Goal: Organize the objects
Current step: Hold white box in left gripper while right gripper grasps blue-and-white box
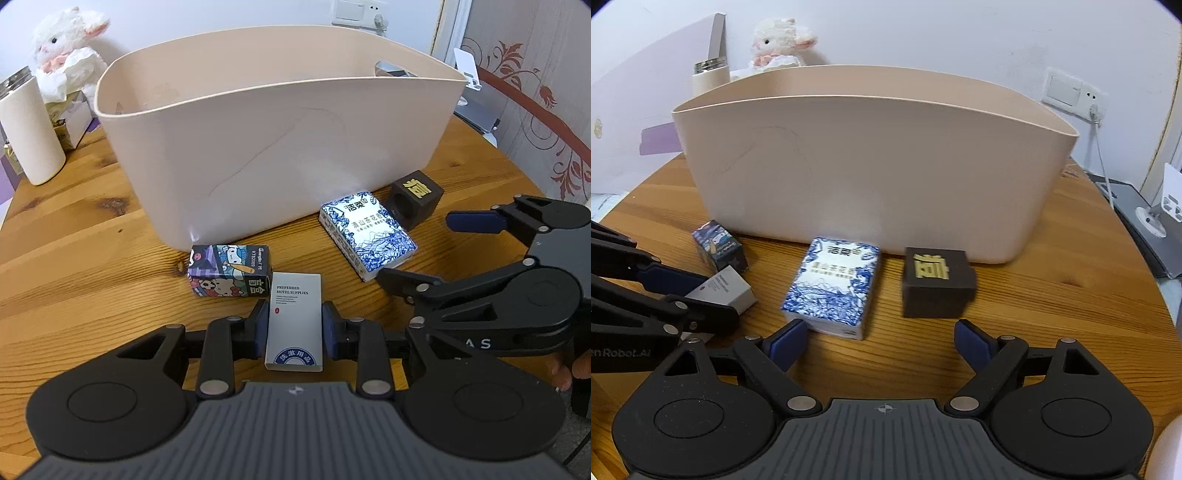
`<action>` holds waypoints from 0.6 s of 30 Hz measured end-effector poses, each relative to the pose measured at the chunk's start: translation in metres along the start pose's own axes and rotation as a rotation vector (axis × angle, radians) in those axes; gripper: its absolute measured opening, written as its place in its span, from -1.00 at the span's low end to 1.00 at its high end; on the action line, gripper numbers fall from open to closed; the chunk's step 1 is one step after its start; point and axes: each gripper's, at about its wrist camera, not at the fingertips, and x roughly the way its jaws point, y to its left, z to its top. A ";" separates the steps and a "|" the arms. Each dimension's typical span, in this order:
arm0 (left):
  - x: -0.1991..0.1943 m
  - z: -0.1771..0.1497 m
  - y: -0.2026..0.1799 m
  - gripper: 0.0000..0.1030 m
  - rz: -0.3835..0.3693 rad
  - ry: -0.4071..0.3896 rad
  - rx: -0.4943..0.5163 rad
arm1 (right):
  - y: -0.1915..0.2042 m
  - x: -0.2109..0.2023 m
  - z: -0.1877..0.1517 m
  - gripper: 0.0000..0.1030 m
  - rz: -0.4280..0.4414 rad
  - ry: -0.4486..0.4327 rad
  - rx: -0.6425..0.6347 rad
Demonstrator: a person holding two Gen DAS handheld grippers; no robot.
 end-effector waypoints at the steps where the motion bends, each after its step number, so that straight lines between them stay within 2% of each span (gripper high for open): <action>1: 0.000 0.000 0.001 -0.36 0.005 0.003 -0.003 | 0.002 0.000 0.000 0.69 0.007 0.002 -0.001; 9: -0.006 -0.003 0.009 -0.36 0.051 0.022 -0.015 | 0.010 0.002 0.004 0.66 0.040 -0.001 0.031; 12: -0.006 -0.004 0.014 -0.37 0.051 0.023 -0.029 | 0.016 0.006 0.006 0.57 0.037 -0.007 0.025; 13: -0.006 -0.003 0.015 -0.37 0.049 0.023 -0.031 | 0.018 0.007 0.007 0.39 0.039 -0.013 0.017; 14: -0.007 -0.004 0.015 -0.37 0.048 0.023 -0.030 | 0.020 0.006 0.007 0.12 0.043 -0.020 0.014; 15: -0.007 -0.004 0.015 -0.37 0.049 0.023 -0.030 | 0.021 0.005 0.008 -0.04 0.048 -0.023 0.013; 16: -0.007 -0.004 0.015 -0.37 0.048 0.021 -0.029 | 0.022 0.005 0.010 -0.14 0.050 -0.023 0.014; 18: -0.010 -0.005 0.015 -0.38 0.047 0.013 -0.033 | 0.022 0.003 0.010 -0.15 0.053 -0.022 0.020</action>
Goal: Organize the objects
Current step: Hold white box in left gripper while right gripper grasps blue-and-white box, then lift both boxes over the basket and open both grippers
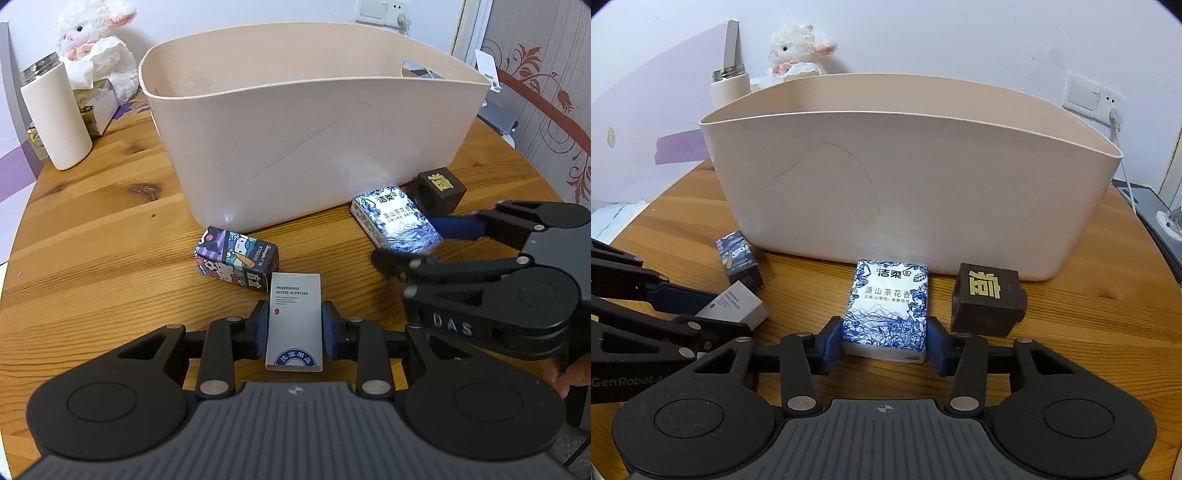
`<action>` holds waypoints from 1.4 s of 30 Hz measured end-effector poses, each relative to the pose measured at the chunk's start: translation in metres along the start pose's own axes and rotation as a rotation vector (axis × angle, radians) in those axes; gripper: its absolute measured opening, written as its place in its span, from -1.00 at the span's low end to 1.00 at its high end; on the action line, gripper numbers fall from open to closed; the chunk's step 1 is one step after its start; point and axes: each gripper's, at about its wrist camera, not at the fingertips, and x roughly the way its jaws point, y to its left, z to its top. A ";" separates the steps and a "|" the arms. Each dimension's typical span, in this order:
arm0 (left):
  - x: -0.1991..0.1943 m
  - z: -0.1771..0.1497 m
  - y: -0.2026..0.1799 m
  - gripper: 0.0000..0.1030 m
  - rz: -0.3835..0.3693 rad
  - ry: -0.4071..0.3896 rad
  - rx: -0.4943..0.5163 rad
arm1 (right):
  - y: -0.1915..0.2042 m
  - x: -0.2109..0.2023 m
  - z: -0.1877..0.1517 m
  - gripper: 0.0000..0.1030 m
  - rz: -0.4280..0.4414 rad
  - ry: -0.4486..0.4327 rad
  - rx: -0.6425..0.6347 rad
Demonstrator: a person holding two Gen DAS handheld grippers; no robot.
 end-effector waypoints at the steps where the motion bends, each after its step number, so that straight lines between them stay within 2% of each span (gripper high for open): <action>1: -0.002 0.000 0.001 -0.38 -0.005 -0.008 -0.004 | 0.000 -0.001 -0.001 -0.16 0.003 -0.003 0.003; 10: -0.027 -0.003 -0.003 -0.38 -0.020 -0.047 0.000 | 0.004 -0.038 -0.007 -0.16 -0.012 -0.061 -0.044; 16: -0.058 0.004 -0.009 -0.38 -0.014 -0.121 0.012 | 0.002 -0.070 0.001 -0.16 -0.019 -0.140 -0.057; 23: -0.089 0.025 -0.010 -0.38 0.019 -0.223 0.015 | -0.009 -0.101 0.022 -0.16 -0.037 -0.249 -0.040; 27: -0.100 0.042 -0.013 -0.38 0.083 -0.286 0.017 | -0.018 -0.111 0.036 -0.16 -0.054 -0.301 -0.021; 30: -0.106 0.057 -0.014 -0.38 0.077 -0.324 0.013 | -0.024 -0.115 0.046 -0.16 -0.066 -0.335 -0.005; 36: -0.104 0.091 -0.024 -0.38 0.121 -0.369 0.047 | -0.038 -0.111 0.069 -0.16 -0.059 -0.379 0.038; 42: -0.071 0.125 -0.026 -0.38 0.159 -0.350 0.028 | -0.047 -0.086 0.091 -0.16 -0.087 -0.366 0.064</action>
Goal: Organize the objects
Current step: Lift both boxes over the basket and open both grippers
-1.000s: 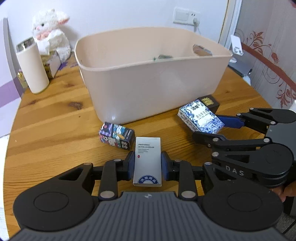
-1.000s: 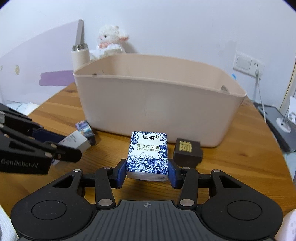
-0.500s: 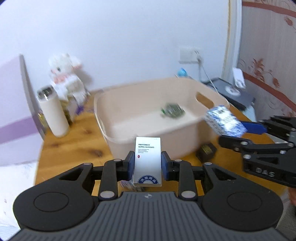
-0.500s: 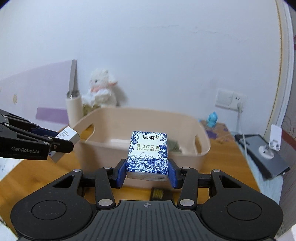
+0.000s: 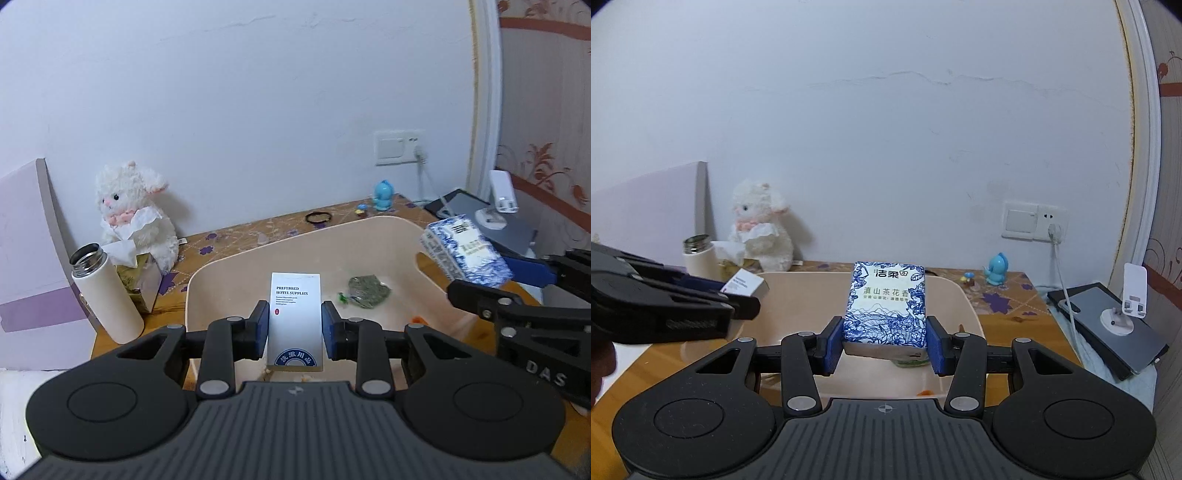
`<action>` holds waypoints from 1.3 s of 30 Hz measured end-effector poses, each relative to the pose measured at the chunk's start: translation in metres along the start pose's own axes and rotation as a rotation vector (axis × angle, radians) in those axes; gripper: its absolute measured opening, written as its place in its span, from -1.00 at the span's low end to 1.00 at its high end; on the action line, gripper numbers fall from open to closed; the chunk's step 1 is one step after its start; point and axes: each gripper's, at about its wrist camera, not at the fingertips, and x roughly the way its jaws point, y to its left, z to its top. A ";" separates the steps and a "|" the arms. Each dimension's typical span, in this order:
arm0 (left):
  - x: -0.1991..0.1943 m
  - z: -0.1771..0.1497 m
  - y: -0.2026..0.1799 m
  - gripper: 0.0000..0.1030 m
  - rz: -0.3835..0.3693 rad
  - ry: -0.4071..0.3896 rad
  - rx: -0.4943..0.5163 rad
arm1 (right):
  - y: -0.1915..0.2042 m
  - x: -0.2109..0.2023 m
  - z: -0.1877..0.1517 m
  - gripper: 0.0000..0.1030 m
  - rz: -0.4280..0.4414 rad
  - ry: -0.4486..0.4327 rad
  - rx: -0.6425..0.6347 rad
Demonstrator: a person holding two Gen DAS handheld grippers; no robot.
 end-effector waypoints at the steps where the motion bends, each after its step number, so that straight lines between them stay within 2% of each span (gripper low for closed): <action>1: 0.009 0.001 -0.001 -0.38 0.012 0.008 -0.001 | -0.001 0.005 0.000 -0.16 -0.007 0.007 0.001; 8: 0.065 -0.009 -0.002 -0.38 0.071 0.095 -0.010 | -0.005 0.043 -0.009 -0.16 -0.045 0.098 -0.006; 15: 0.097 -0.028 0.009 -0.36 0.063 0.173 -0.050 | -0.002 0.065 -0.022 -0.16 -0.068 0.179 -0.048; 16: 0.097 -0.030 0.010 -0.36 0.059 0.175 -0.054 | -0.002 0.066 -0.022 -0.11 -0.068 0.181 -0.045; 17: 0.095 -0.030 0.011 -0.35 0.058 0.173 -0.056 | -0.002 0.066 -0.022 0.03 -0.065 0.184 -0.043; 19: 0.088 -0.029 0.013 -0.28 0.054 0.156 -0.063 | -0.001 0.062 -0.021 0.06 -0.056 0.174 -0.040; 21: 0.080 -0.026 0.016 0.34 0.055 0.138 -0.073 | 0.000 0.056 -0.020 0.12 -0.056 0.158 -0.045; 22: 0.073 -0.026 0.017 0.46 0.065 0.116 -0.080 | 0.001 0.051 -0.020 0.16 -0.059 0.147 -0.051; 25: 0.056 -0.024 0.019 0.50 0.098 0.083 -0.083 | 0.001 0.038 -0.017 0.36 -0.063 0.121 -0.056; 28: 0.039 -0.024 0.020 0.55 0.112 0.059 -0.087 | -0.003 0.023 -0.016 0.60 -0.068 0.103 -0.046; 32: 0.017 -0.030 0.021 0.60 0.121 0.043 -0.089 | -0.009 0.007 -0.022 0.83 -0.063 0.103 -0.039; 39: -0.005 -0.054 0.023 0.62 0.121 0.053 -0.114 | -0.015 -0.005 -0.048 0.90 -0.061 0.157 -0.030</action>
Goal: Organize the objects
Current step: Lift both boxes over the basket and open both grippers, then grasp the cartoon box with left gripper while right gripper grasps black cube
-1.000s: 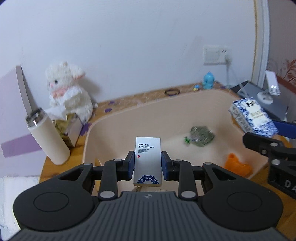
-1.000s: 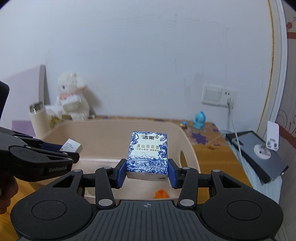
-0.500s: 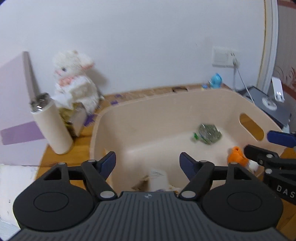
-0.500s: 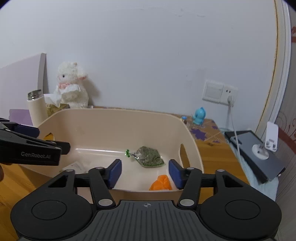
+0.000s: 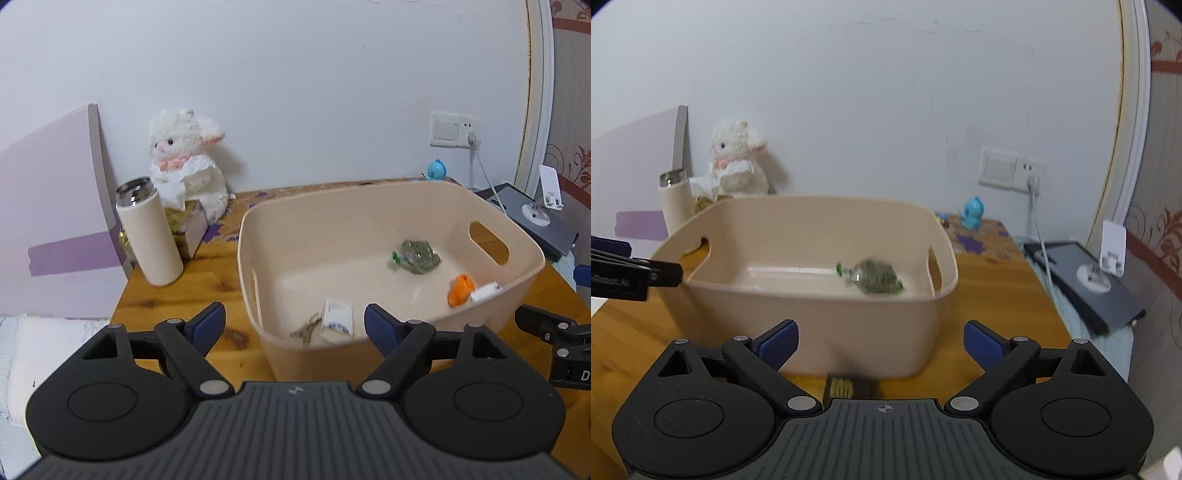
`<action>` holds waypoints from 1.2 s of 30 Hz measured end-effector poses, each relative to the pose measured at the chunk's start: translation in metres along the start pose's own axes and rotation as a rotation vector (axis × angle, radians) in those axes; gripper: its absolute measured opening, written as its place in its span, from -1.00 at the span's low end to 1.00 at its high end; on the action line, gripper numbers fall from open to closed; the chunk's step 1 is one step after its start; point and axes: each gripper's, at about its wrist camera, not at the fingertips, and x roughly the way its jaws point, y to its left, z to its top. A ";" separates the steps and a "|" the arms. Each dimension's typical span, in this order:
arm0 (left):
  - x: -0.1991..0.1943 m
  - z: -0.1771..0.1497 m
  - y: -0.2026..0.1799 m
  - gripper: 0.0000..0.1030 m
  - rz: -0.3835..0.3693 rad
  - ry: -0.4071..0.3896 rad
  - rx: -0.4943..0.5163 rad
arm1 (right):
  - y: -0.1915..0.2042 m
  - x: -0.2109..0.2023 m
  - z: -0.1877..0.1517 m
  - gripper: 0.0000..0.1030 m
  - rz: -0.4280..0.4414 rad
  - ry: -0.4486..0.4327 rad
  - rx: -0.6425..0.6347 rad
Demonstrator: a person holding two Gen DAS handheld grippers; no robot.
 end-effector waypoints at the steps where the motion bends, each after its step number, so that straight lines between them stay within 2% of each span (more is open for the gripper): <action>1: -0.003 -0.004 0.001 0.62 -0.006 0.004 0.000 | -0.001 0.000 -0.004 0.90 0.003 0.011 0.003; 9: -0.002 -0.035 0.004 0.62 -0.037 0.074 0.019 | -0.002 0.014 -0.032 0.93 0.006 0.095 -0.008; 19: 0.040 -0.068 0.015 0.61 -0.090 0.228 -0.074 | 0.008 0.046 -0.048 0.96 0.000 0.179 -0.041; 25: 0.058 -0.077 0.016 0.53 -0.095 0.256 -0.085 | 0.016 0.067 -0.051 0.93 0.001 0.200 -0.042; 27: 0.064 -0.078 0.016 0.40 -0.100 0.264 -0.085 | 0.020 0.072 -0.051 0.85 0.004 0.195 -0.046; 29: 0.066 -0.079 0.015 0.35 -0.092 0.250 -0.068 | 0.023 0.075 -0.051 0.68 0.009 0.195 -0.049; 32: 0.067 -0.077 0.013 0.10 -0.081 0.235 -0.043 | 0.027 0.080 -0.050 0.52 0.021 0.195 -0.049; 33: 0.067 -0.076 0.013 0.10 -0.081 0.235 -0.038 | 0.028 0.080 -0.050 0.50 0.028 0.191 -0.045; 34: 0.067 -0.076 0.013 0.10 -0.083 0.235 -0.040 | 0.028 0.080 -0.050 0.41 0.038 0.192 -0.040; 36: 0.067 -0.076 0.013 0.09 -0.087 0.234 -0.035 | 0.028 0.079 -0.050 0.02 0.065 0.191 -0.018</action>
